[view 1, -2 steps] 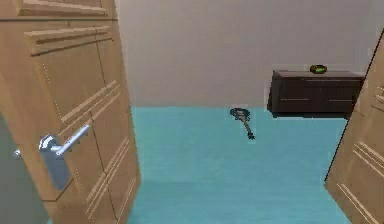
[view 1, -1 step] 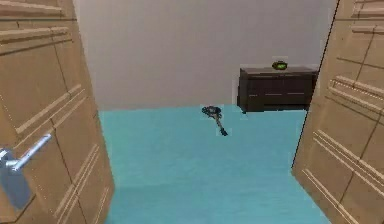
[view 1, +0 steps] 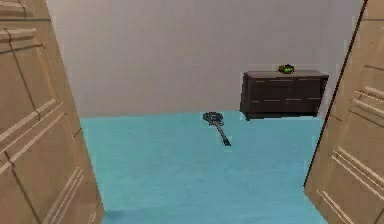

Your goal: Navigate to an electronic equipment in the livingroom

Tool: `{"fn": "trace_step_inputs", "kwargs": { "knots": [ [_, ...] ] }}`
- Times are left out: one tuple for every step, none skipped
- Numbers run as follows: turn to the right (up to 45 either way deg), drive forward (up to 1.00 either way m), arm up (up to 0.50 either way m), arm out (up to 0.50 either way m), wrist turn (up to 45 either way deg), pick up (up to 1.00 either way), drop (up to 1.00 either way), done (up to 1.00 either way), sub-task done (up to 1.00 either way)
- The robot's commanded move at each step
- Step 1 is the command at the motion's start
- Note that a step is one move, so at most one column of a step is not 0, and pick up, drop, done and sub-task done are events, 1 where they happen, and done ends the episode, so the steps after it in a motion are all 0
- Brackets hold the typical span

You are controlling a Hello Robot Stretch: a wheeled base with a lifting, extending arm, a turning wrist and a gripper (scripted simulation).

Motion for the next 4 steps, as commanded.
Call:
{"fn": "trace_step_inputs", "kwargs": {
  "knots": [
    [-6.0,0.00,0.00,0.00,0.0,0.00,0.00,0.00,0.00],
    [0.0,1.00,0.00,0.00,0.0,0.00,0.00,0.00,0.00],
    [0.0,0.50,0.00,0.00,0.0,0.00,0.00,0.00,0.00],
    [0.0,0.25,0.00,0.00,0.0,0.00,0.00,0.00,0.00]
  ]
}}
